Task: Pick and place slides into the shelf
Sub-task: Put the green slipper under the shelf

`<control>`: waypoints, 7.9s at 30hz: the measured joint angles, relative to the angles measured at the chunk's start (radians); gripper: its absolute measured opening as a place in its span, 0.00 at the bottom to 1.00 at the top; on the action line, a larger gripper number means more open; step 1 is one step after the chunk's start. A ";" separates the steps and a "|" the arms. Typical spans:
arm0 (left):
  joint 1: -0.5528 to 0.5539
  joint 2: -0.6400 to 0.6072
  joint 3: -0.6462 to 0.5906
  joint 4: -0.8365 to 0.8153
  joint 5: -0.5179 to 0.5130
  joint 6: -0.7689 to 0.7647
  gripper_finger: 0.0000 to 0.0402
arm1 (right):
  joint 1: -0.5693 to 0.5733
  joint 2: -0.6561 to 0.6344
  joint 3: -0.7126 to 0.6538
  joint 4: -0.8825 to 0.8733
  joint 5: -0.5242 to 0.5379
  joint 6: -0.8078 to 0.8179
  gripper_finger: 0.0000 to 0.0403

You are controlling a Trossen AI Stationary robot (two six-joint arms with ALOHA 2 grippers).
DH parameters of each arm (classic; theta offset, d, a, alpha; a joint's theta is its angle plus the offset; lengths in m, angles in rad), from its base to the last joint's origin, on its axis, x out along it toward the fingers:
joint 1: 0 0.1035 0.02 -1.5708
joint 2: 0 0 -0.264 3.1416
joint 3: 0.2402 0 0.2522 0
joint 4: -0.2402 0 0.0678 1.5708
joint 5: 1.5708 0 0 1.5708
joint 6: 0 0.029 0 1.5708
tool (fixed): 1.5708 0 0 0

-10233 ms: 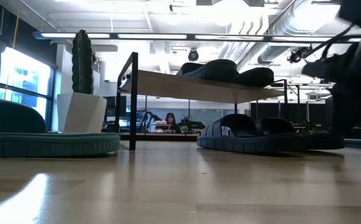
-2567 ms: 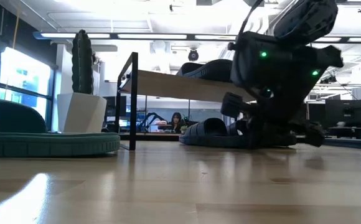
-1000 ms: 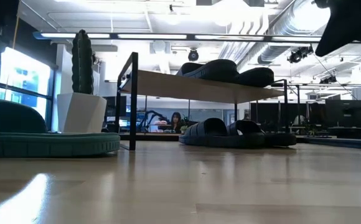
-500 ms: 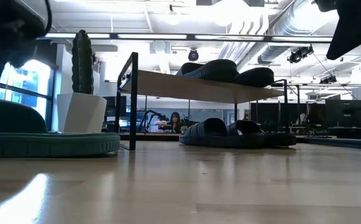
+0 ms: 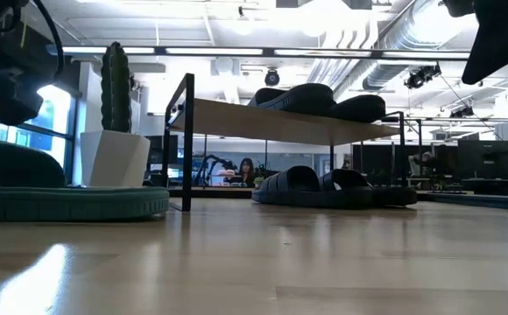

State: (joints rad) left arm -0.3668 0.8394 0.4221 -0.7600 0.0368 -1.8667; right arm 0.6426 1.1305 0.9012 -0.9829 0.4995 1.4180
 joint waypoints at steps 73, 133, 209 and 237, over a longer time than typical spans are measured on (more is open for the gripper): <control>0.000 0.001 -0.145 0.453 -0.184 0.156 0.32 | -0.001 0.000 0.000 0.001 0.005 0.006 0.00; 0.000 0.178 -0.042 1.154 -0.152 0.550 0.00 | 0.015 -0.007 0.000 0.155 -0.080 -0.040 0.00; 0.179 0.151 0.183 1.235 -0.023 0.392 0.00 | 0.083 0.495 0.715 0.147 0.415 -1.922 0.36; 0.178 0.152 0.183 1.230 -0.022 0.400 0.00 | 0.076 0.513 0.715 -0.019 0.519 -1.748 0.24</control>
State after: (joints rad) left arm -0.1890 0.9913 0.6048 0.4702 0.0147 -1.4670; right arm 0.7185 1.6432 1.6165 -1.0014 1.0181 -0.3301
